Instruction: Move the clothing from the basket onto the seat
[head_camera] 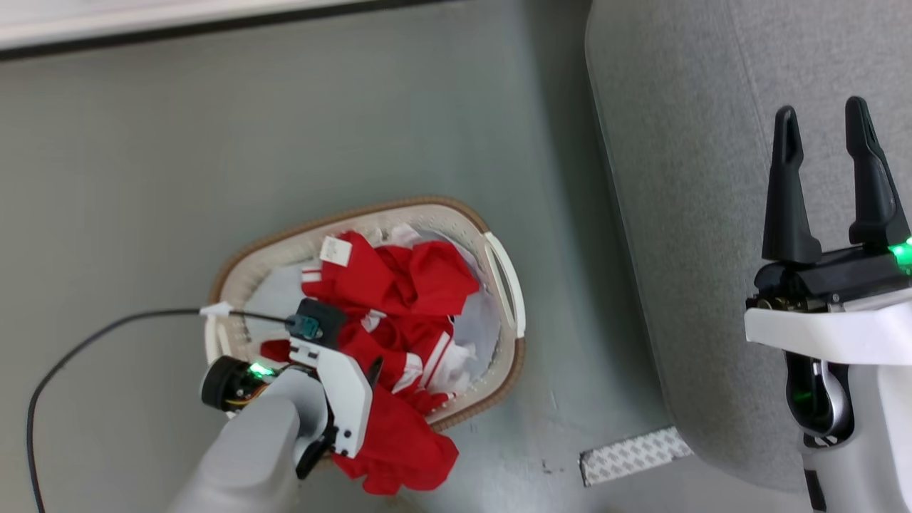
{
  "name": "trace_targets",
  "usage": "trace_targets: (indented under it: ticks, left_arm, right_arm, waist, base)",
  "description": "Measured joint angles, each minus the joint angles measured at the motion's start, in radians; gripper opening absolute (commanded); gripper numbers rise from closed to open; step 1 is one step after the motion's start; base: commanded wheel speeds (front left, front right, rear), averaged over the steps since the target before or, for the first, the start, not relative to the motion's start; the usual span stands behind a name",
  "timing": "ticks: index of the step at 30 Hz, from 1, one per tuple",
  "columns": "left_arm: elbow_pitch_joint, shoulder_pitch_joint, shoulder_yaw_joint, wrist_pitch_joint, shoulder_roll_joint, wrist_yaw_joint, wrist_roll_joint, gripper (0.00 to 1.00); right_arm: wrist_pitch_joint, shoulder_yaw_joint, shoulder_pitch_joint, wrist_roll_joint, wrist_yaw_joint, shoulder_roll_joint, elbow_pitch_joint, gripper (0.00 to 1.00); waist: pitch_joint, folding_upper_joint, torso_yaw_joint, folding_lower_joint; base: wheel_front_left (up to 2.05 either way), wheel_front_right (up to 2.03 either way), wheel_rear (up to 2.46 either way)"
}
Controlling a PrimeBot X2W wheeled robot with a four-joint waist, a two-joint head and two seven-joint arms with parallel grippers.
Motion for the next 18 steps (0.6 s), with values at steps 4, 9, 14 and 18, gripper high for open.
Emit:
trace_targets:
  ticks: [4,9,14,18]
  left_arm:
    - [0.059,-0.053,-0.068,0.068,0.015,-0.001,-0.056,1.0]
    - [0.113,-0.106,-0.117,0.123,0.026,-0.001,-0.119,1.0]
    - [0.143,-0.137,-0.174,0.179,0.037,-0.001,-0.167,1.0]
    - [0.151,-0.166,-0.195,0.208,0.06,-0.001,-0.215,1.0]
  right_arm:
    - [0.0,0.022,-0.023,-0.001,0.0,0.001,-0.003,1.0]
    - [0.0,0.046,-0.044,0.006,0.0,0.002,-0.008,1.0]
    - [0.0,0.055,-0.065,0.02,0.0,0.002,-0.016,1.0]
    - [0.0,0.069,-0.082,0.033,0.0,0.002,-0.023,1.0]
  waist:
    - [0.051,0.0,-0.018,0.0]
    - [0.114,0.0,-0.042,0.0]
    - [0.174,0.0,-0.07,0.0]
    - [0.217,0.0,-0.096,0.0]
  base:
    - [0.0,0.0,0.0]
    - [0.0,0.0,0.0]
    - [0.0,0.0,0.0]
    - [0.0,0.0,0.0]
